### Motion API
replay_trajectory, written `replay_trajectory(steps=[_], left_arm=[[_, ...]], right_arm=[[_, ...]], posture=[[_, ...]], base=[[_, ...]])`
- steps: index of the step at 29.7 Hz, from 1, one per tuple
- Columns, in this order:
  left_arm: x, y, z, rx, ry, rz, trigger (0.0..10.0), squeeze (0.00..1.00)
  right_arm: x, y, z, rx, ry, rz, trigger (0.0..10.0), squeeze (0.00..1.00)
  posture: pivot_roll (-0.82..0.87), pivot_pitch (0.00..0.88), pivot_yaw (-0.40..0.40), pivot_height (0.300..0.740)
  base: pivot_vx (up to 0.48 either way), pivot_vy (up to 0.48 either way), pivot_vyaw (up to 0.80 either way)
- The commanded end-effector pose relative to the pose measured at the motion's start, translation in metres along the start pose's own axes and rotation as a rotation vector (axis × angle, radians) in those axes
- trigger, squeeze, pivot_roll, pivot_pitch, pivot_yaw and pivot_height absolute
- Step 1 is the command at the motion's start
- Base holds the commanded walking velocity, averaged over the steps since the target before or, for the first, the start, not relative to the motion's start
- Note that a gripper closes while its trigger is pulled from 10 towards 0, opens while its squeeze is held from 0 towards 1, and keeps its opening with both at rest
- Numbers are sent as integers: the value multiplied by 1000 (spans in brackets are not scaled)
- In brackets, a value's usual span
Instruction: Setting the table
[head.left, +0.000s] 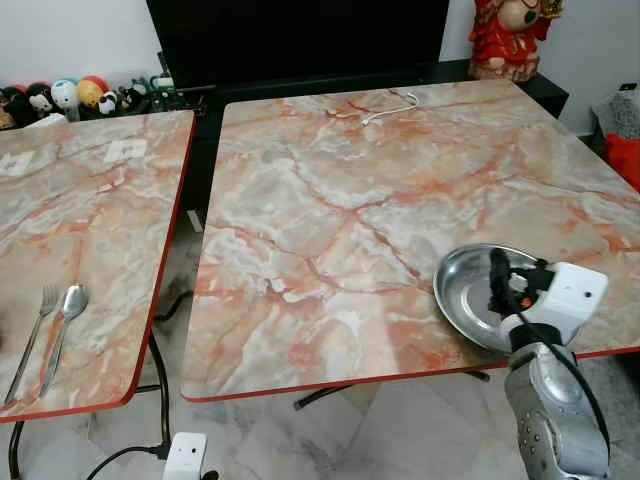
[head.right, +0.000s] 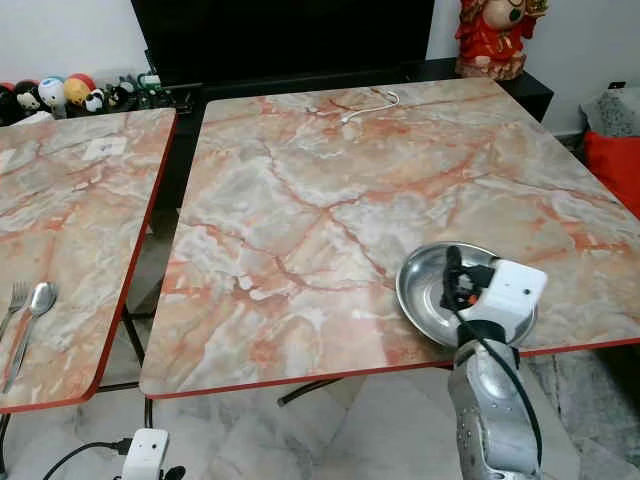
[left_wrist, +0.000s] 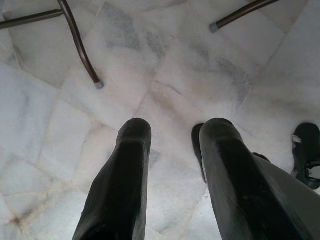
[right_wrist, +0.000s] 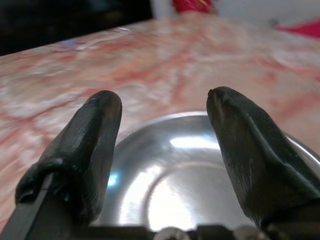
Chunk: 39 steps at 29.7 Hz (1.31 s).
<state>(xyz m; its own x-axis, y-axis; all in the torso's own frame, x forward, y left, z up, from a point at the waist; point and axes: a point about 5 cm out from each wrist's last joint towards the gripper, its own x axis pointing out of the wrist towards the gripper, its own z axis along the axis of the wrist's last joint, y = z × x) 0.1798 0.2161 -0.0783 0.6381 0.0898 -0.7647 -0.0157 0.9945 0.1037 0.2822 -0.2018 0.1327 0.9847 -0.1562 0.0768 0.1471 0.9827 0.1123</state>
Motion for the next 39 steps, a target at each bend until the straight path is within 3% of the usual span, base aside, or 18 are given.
replay_trajectory(steps=[1,5,7,16,25,39], left_arm=[[-3,3,-10,-2,34,10,10000,0],[-3,4,-11,-12,38,10,10000,0],[-3,5,-12,-16,40,15,10000,0],[-4,8,-12,-7,43,21,10000,0],[-4,8,-12,2,38,18,10000,0],[-3,11,-8,-17,23,38,10000,0]], right_arm=[[-3,2,2,-58,-21,35,10000,0],[-5,5,4,-156,-51,101,10000,0],[-5,3,4,-159,-58,88,10000,0],[-6,4,-2,-111,-67,71,10000,0],[0,2,1,-64,-86,38,10000,0],[3,18,5,-56,-125,101,10000,0]], posture=[[-135,70,48,740],[-130,55,45,740],[-126,50,45,740],[-109,21,52,740],[-106,0,53,740],[-79,32,44,740]], base=[[0,0,0],[0,0,0],[0,0,0],[0,405,607],[0,480,0],[0,480,57]])
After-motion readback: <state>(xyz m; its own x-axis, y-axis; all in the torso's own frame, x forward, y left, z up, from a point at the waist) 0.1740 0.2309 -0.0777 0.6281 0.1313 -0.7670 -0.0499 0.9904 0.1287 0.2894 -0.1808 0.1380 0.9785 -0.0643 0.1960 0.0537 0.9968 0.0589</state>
